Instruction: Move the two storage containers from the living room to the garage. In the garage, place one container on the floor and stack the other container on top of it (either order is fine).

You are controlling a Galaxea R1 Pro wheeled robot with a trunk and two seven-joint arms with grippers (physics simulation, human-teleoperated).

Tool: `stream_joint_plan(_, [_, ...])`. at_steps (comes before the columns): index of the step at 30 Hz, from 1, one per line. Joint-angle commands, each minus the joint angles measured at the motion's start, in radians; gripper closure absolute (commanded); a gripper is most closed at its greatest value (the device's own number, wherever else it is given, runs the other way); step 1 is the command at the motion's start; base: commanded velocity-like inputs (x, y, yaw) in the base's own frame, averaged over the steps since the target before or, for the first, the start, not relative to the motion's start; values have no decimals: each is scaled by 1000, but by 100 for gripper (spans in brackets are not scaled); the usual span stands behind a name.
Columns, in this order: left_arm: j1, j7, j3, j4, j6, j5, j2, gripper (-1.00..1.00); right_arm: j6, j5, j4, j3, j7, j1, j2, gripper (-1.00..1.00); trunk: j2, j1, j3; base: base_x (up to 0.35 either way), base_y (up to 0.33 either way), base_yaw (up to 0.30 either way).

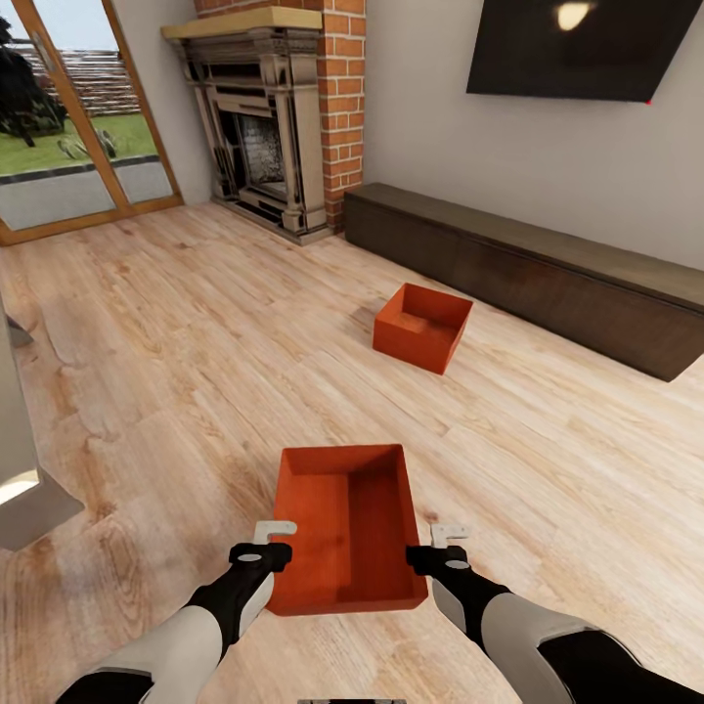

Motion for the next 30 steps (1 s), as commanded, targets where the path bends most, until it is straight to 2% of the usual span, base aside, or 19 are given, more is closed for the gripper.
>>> stream_joint_plan(1, [0,4,-3,-2,7,-2,0,-100,-4,-11,1,9,-3,-1,0,-100,-1,0,-1,0,0,0])
stream_joint_plan(7, [0,3,-3,-2,7,-2,1,-100,-5,-12,1,9,13,-1,0,-100,-1,0,-1,0,0,0])
stream_joint_plan(11, [0,3,-3,-2,7,-2,0,-100,-6,-12,1,9,55,-1,-1,-100,-1,0,-1,0,0,0])
stream_joint_plan(20, [0,3,-2,-2,7,-2,0,-100,-6,-11,1,9,60,-1,0,-100,-1,0,-1,0,0,0])
stream_joint_plan(30, [0,3,-2,-2,7,-1,0,-100,-6,-13,1,9,60,-1,0,-100,-71,38,-32,0,0,0])
